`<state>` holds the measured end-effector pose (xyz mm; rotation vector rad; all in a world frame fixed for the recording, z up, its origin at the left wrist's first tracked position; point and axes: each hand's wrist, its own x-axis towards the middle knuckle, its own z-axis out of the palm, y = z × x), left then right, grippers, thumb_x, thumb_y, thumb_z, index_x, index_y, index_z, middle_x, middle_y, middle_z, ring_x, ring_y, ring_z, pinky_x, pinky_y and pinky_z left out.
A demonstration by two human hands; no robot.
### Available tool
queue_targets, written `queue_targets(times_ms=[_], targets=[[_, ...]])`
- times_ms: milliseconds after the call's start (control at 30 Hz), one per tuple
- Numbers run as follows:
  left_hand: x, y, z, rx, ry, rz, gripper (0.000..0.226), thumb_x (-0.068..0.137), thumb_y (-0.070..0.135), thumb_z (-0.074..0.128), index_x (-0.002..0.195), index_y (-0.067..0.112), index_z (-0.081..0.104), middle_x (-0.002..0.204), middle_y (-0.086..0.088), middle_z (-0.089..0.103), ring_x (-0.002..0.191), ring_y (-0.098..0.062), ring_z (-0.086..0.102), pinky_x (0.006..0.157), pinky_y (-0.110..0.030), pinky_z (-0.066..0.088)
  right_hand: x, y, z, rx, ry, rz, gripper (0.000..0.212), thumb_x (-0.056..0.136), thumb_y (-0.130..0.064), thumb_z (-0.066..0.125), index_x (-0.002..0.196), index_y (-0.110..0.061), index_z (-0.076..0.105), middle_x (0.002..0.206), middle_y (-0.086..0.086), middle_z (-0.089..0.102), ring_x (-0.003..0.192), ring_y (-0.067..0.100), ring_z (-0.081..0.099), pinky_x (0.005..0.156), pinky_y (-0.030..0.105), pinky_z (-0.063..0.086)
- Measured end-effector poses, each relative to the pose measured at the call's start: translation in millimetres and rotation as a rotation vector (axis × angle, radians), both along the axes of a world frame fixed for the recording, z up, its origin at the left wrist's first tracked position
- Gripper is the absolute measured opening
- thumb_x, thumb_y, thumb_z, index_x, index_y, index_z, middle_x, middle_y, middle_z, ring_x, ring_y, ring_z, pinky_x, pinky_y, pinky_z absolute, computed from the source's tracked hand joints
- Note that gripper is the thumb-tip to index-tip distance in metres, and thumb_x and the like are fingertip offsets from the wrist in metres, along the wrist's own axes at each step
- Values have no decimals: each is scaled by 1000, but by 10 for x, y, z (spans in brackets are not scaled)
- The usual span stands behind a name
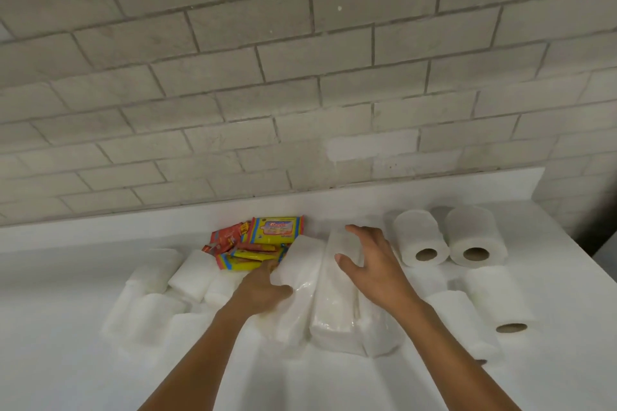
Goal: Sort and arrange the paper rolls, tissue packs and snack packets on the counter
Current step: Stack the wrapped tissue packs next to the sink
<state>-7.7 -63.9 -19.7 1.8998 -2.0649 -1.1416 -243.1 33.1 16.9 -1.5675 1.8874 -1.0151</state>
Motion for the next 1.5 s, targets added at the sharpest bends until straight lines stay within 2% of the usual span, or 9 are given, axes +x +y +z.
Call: queue_targets(times_ms=[233, 367, 500, 733, 867, 1033, 1233, 1367, 1500], targets=[[-29, 201, -99, -99, 2, 97, 35, 79, 31, 77, 106, 25, 55, 104, 6, 63, 94, -16, 60, 86, -31, 51, 107, -14, -62, 17, -1, 13, 58, 93, -40, 61, 146, -31, 39, 147, -7, 35, 137, 14, 33, 105, 26, 35], [-8, 321, -114, -185, 13, 157, 27, 85, 29, 71, 106, 24, 54, 102, 8, 60, 94, -15, 56, 81, -27, 42, 135, 32, -14, 5, 4, 21, 56, 93, -40, 61, 145, -31, 40, 146, -8, 37, 137, 12, 34, 108, 27, 35], [65, 525, -72, -262, 32, 215, 16, 86, 26, 67, 98, 25, 56, 95, 9, 63, 88, -15, 58, 78, -30, 45, 209, 111, 52, -21, -21, 22, 54, 93, -38, 62, 143, -31, 43, 143, -10, 39, 132, 10, 41, 107, 26, 38], [382, 909, 157, -397, 207, 362, 20, 90, 24, 66, 110, 27, 62, 101, 15, 62, 94, -10, 61, 84, -30, 48, 519, 214, 126, -63, -130, 42, 57, 93, -39, 64, 145, -30, 41, 140, -11, 38, 118, 0, 44, 96, 17, 34], [594, 1074, 420, -442, 418, 454, 20, 89, 22, 69, 107, 28, 63, 104, 14, 66, 100, -7, 63, 89, -32, 52, 868, 282, 155, -19, -357, 25, 72, 85, -47, 71, 147, -38, 33, 140, -14, 33, 124, 7, 45, 99, 25, 41], [934, 1284, 691, -483, 618, 480, 19, 91, 21, 68, 106, 30, 63, 103, 15, 68, 98, -2, 64, 83, -24, 53, 1405, 354, 197, 120, -673, 93, 91, 75, -54, 78, 147, -49, 22, 136, -15, 45, 108, 4, 62, 87, 26, 52], [1592, 1433, 784, -451, 725, 432, 20, 91, 20, 69, 105, 33, 62, 104, 16, 68, 97, -2, 66, 79, -23, 56, 2174, 424, 174, 123, -899, 101, 73, 72, -40, 86, 133, -43, 44, 121, -6, 69, 104, 14, 71, 95, 50, 55], [2100, 1438, 797, -416, 757, 391, 22, 89, 25, 71, 108, 33, 63, 107, 17, 68, 98, -3, 67, 79, -27, 60, 2614, 421, 206, 99, -923, 72, 74, 65, -40, 87, 129, -39, 50, 120, -5, 70, 105, 19, 71, 95, 53, 54], [2619, 1420, 805, -467, 759, 361, 24, 89, 28, 72, 108, 38, 61, 111, 19, 64, 101, -1, 65, 79, -23, 57, 3080, 358, 258, 72, -931, 89, 66, 75, -26, 84, 130, -37, 50, 117, -4, 72, 103, 19, 71, 92, 48, 57]])
